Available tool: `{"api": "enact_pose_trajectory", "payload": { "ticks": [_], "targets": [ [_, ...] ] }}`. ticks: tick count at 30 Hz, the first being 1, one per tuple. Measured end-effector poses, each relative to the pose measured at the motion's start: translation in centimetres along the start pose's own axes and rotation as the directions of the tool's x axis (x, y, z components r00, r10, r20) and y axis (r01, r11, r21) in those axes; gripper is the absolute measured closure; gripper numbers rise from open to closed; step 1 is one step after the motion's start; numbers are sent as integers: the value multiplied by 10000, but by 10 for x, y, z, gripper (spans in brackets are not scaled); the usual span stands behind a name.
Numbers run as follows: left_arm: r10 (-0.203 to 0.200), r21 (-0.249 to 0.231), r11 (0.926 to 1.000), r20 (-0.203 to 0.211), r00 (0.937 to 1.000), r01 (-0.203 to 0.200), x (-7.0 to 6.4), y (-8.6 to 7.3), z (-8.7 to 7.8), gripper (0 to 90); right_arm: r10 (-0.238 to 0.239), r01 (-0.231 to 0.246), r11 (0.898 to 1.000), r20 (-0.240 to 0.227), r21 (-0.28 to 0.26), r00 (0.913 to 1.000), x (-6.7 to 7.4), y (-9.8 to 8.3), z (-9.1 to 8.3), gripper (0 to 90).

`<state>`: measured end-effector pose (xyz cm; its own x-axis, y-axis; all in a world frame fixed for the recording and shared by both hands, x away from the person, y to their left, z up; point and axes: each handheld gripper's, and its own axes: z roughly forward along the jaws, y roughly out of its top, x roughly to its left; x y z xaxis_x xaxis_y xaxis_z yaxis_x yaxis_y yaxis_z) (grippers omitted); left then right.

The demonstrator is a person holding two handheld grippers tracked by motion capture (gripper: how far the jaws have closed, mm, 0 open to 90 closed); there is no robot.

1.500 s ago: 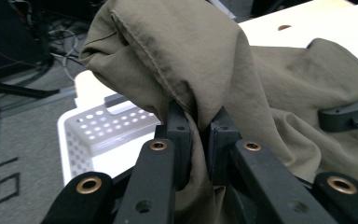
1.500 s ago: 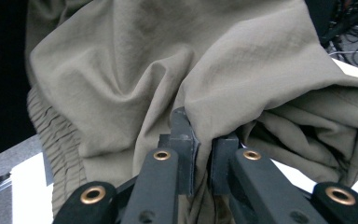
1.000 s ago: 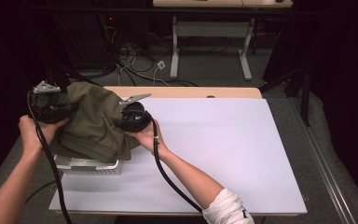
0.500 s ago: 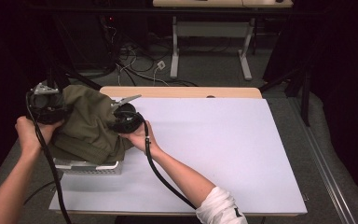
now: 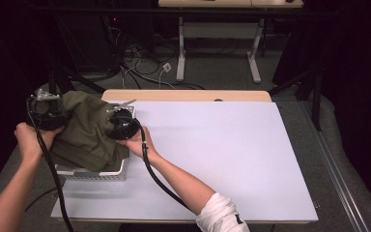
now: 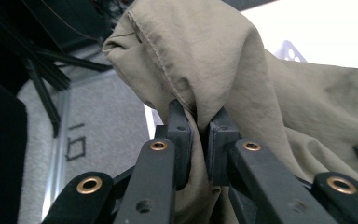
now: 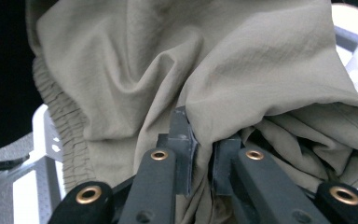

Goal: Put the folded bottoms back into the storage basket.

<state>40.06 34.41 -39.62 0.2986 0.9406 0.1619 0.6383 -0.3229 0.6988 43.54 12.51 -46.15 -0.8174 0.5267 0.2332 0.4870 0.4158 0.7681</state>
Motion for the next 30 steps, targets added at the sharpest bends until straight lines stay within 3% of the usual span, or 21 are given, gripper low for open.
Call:
{"api": "enact_pose_trajectory", "payload": {
  "ticks": [3, 11, 15, 19, 24, 30],
  "targets": [
    [-131, 129, 9998, 143, 9998, 129, -1, -6, 9, 827, -41, 35, 9997, 216, 255, 9998, -3, -4, 3, 807],
    [22, 430, 9991, 371, 9993, -38, -8, -12, 26, 825, -651, 627, 9966, 457, 530, 9968, -3, -8, -3, 724],
    [36, 769, 9970, 545, 9985, -77, -13, -17, 43, 822, -991, 945, 9928, 611, 740, 9932, 0, -12, -12, 591],
    [87, 1221, 9924, 548, 9985, -153, -18, -22, 60, 814, -1341, 1280, 9885, 755, 810, 9881, 3, -18, -30, 474],
    [-105, 1529, 9882, 427, 9990, 39, -17, -26, 71, 808, -1542, 1485, 9859, 732, 773, 9853, -2, -29, -59, 406],
    [-141, 1987, 9800, 198, 9997, 99, -16, -31, 81, 805, -1302, 1258, 9905, 845, 551, 9879, -20, -49, -98, 358]
  ]
}}
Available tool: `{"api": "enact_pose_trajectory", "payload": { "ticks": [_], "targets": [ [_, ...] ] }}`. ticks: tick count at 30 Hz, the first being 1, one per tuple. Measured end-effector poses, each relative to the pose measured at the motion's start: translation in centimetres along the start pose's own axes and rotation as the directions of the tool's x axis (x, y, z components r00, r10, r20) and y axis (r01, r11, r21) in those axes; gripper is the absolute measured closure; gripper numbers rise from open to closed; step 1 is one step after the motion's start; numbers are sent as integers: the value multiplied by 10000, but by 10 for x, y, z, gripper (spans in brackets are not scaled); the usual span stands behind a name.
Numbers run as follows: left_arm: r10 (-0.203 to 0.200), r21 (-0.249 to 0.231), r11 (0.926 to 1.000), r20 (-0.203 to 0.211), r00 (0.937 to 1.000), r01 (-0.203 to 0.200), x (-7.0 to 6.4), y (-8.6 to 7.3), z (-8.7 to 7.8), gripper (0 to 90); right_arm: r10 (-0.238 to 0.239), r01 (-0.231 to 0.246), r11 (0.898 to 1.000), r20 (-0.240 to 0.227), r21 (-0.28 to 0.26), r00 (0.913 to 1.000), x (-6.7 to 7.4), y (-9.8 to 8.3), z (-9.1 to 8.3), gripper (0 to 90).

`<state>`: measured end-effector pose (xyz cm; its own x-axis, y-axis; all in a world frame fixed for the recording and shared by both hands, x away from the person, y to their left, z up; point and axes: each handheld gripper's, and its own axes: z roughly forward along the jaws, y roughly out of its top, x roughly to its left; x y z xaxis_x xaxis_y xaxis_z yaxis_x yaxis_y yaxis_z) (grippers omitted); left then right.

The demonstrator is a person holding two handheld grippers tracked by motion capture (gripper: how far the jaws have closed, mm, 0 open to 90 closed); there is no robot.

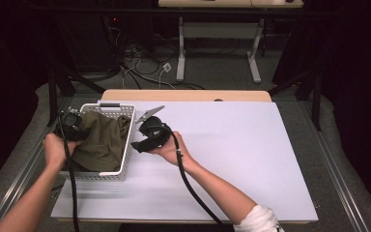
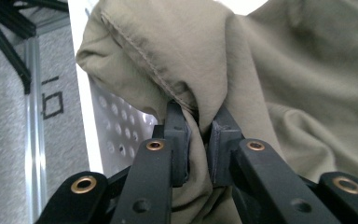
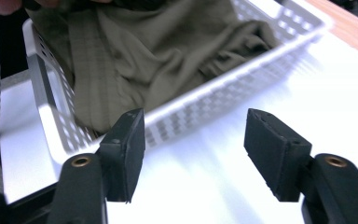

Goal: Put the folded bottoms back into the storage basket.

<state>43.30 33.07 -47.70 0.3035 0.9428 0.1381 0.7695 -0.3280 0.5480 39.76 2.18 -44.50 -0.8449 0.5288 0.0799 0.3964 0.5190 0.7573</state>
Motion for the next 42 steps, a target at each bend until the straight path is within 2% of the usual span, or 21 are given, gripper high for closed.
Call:
{"api": "enact_pose_trajectory", "payload": {
  "ticks": [9, 14, 18, 20, 22, 25, 28, 29, 31, 33, 35, 37, 40, 41, 42],
  "targets": [
    [-117, 690, 9975, -184, 9998, 129, -1, -2, 15, 804, 317, -308, 9992, 369, -237, 9988, -24, -44, -54, 313],
    [-407, 824, 9957, -153, 9991, 418, 2, -3, 19, 798, 602, -579, 9974, 578, -420, 9965, -36, -67, -80, 305],
    [-418, 939, 9946, -239, 9988, 439, 3, -3, 21, 784, 860, -815, 9950, 803, -576, 9930, -45, -83, -100, 300],
    [-455, 889, 9949, -254, 9986, 476, 2, -3, 19, 739, 968, -917, 9939, 869, -614, 9915, -49, -89, -110, 295],
    [-488, 658, 9965, -303, 9983, 507, 3, -3, 16, 629, 1024, -958, 9931, 1009, -680, 9896, -52, -95, -118, 284],
    [-611, 115, 9980, -234, 9979, 614, 6, -4, 6, 410, 1138, -1058, 9916, 1129, -747, 9871, -57, -105, -129, 258],
    [-590, -466, 9972, 7, 9983, 590, 5, -6, -8, 313, 1260, -1188, 9907, 1183, -660, 9850, -61, -115, -136, 229],
    [-572, -612, 9964, 225, 9981, 585, 4, -7, -12, 292, 1248, -1176, 9909, 1210, -649, 9848, -63, -119, -137, 223],
    [-437, -822, 9955, 301, 9986, 461, 0, -8, -21, 186, 1266, -1218, 9915, 1256, -452, 9840, -64, -125, -138, 197],
    [-179, -987, 9948, 580, 9982, 236, -6, -9, -28, 162, 1266, -1221, 9916, 1326, -422, 9830, -65, -131, -140, 181],
    [142, -1172, 9931, 689, 9975, -61, -15, -11, -36, 144, 1249, -1214, 9920, 1356, -341, 9829, -65, -136, -143, 165],
    [463, -1296, 9910, 930, 9946, -340, -25, -11, -43, 125, 1245, -1206, 9921, 1417, -358, 9820, -65, -141, -146, 157],
    [1003, -1626, 9832, 1018, 9897, -829, -40, -11, -54, 112, 1319, -1281, 9912, 1483, -345, 9801, -66, -148, -151, 151],
    [1200, -1721, 9800, 1127, 9864, -996, -46, -12, -58, 108, 1316, -1272, 9911, 1503, -381, 9798, -67, -150, -152, 150],
    [1238, -1791, 9786, 1193, 9851, -1013, -50, -12, -60, 102, 1316, -1279, 9912, 1518, -340, 9796, -67, -152, -154, 146]
  ]
}}
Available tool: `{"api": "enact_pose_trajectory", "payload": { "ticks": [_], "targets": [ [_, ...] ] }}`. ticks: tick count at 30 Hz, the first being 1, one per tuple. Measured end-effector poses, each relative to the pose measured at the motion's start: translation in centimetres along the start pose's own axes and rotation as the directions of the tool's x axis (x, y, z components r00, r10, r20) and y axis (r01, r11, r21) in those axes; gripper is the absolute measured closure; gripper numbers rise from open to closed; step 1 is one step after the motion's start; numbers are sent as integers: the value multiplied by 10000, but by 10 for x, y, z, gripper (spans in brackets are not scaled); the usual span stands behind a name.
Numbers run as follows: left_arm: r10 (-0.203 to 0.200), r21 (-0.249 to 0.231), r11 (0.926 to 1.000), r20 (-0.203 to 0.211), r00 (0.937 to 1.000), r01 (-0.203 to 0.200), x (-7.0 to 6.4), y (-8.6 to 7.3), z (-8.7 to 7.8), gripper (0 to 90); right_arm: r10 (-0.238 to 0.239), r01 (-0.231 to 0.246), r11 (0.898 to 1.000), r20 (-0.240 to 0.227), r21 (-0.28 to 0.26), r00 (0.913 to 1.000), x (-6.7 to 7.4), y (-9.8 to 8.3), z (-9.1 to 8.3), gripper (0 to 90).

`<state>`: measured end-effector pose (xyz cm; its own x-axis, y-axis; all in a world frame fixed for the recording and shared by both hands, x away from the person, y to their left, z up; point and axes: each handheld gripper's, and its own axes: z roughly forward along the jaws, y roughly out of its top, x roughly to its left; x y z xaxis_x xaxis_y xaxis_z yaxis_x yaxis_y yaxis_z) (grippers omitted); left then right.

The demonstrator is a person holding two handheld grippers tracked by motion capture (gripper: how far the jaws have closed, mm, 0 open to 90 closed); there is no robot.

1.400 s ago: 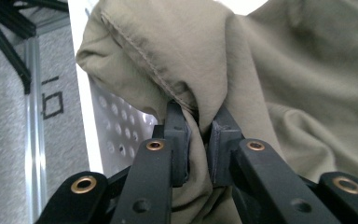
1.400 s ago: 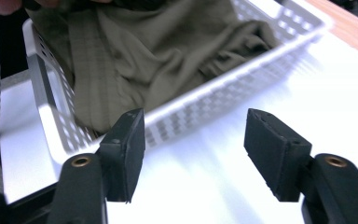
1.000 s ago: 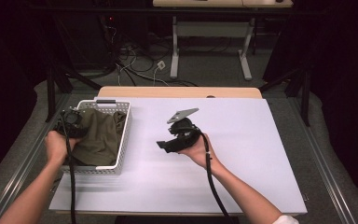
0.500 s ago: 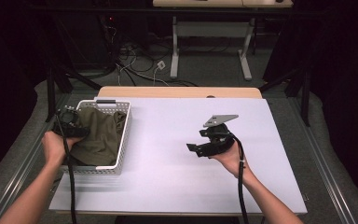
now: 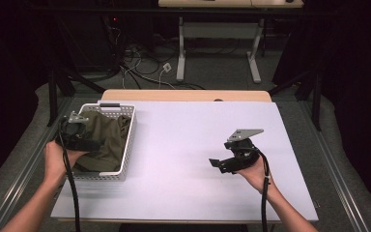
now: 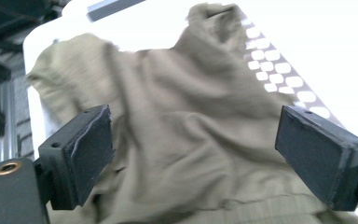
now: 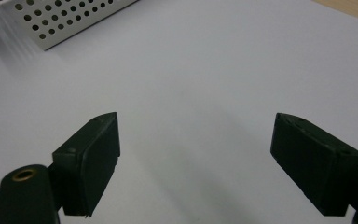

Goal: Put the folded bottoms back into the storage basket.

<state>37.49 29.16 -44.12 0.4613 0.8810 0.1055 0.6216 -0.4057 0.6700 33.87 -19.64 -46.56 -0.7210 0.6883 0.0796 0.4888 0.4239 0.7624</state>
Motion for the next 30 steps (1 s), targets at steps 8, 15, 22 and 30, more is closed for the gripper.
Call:
{"api": "enact_pose_trajectory", "payload": {
  "ticks": [8, 15, 22, 30],
  "targets": [
    [969, -252, 9951, 707, 9928, -953, -39, -2, -8, 72, 137, -134, 9998, 190, -168, 9997, -6, -16, -13, 140],
    [1469, -536, 9884, 1016, 9839, -1421, -65, -13, -16, 44, 179, -174, 9998, 423, -132, 9989, -8, -34, -23, 127],
    [1899, -596, 9811, 1143, 9751, -1841, -86, -30, -20, 7, 298, -292, 9995, 686, -104, 9972, -10, -55, -27, 116],
    [2249, -824, 9729, 1184, 9672, -2161, -104, -50, -23, 0, 77, -100, 9997, 947, 238, 9955, -4, -75, -30, 103]
  ]
}}
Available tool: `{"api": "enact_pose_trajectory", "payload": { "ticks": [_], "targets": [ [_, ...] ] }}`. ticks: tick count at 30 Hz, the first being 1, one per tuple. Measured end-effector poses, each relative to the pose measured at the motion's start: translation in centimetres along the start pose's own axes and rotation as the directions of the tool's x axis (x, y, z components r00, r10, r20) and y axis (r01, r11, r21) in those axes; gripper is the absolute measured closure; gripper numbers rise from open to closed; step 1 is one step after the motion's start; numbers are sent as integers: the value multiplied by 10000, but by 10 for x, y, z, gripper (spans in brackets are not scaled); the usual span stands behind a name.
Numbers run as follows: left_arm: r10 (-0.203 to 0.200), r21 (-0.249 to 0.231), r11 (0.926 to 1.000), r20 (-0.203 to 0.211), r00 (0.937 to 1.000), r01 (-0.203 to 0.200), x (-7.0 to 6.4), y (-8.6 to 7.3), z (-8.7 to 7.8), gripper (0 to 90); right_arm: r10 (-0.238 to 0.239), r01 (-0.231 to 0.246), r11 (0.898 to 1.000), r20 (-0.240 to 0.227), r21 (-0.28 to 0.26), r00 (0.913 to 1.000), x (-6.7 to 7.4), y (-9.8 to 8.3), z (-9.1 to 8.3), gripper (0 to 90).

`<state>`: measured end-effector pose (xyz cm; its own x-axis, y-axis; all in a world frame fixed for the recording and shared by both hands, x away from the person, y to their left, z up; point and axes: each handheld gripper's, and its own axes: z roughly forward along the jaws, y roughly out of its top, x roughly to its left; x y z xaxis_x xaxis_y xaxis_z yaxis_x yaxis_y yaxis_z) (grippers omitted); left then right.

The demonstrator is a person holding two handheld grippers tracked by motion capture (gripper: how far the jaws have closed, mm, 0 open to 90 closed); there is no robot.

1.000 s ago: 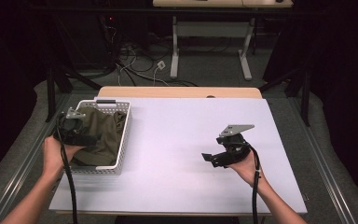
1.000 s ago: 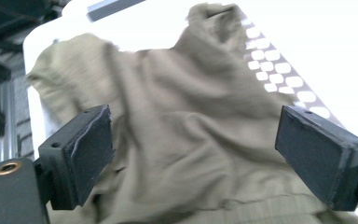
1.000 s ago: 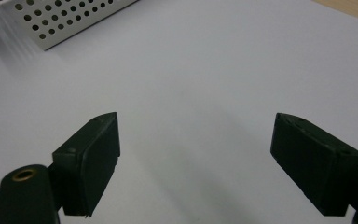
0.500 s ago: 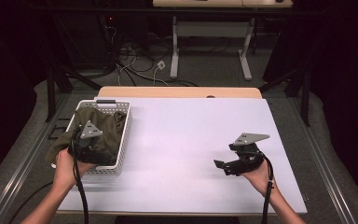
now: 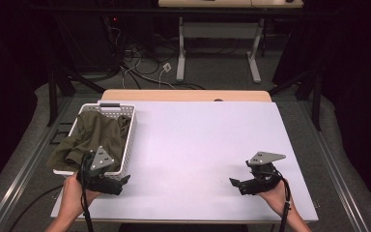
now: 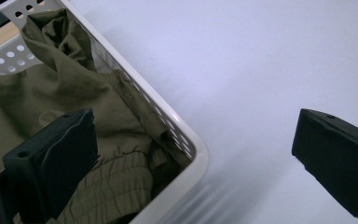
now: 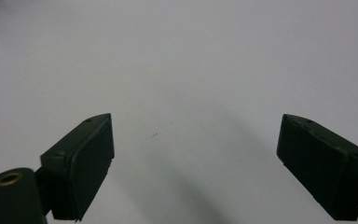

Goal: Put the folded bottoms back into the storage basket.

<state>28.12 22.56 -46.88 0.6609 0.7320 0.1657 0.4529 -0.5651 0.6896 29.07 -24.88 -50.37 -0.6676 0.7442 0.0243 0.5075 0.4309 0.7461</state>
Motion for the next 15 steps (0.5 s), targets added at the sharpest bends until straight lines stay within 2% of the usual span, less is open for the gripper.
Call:
{"api": "enact_pose_trajectory", "payload": {
  "ticks": [6, 9, 15],
  "targets": [
    [145, -240, 9996, -132, 9998, -148, -13, -9, -2, 0, 79, -78, 9999, 137, -77, 9999, 4, -15, -4, 85],
    [176, -217, 9996, -88, 9998, -178, -20, -15, -1, 0, 224, -222, 9996, 148, -152, 9996, 5, -24, -4, 67],
    [239, -247, 9994, -212, 9995, -244, -33, -28, 1, 0, 23, -19, 9999, 274, -125, 9996, 10, -33, -5, 48]
  ]
}}
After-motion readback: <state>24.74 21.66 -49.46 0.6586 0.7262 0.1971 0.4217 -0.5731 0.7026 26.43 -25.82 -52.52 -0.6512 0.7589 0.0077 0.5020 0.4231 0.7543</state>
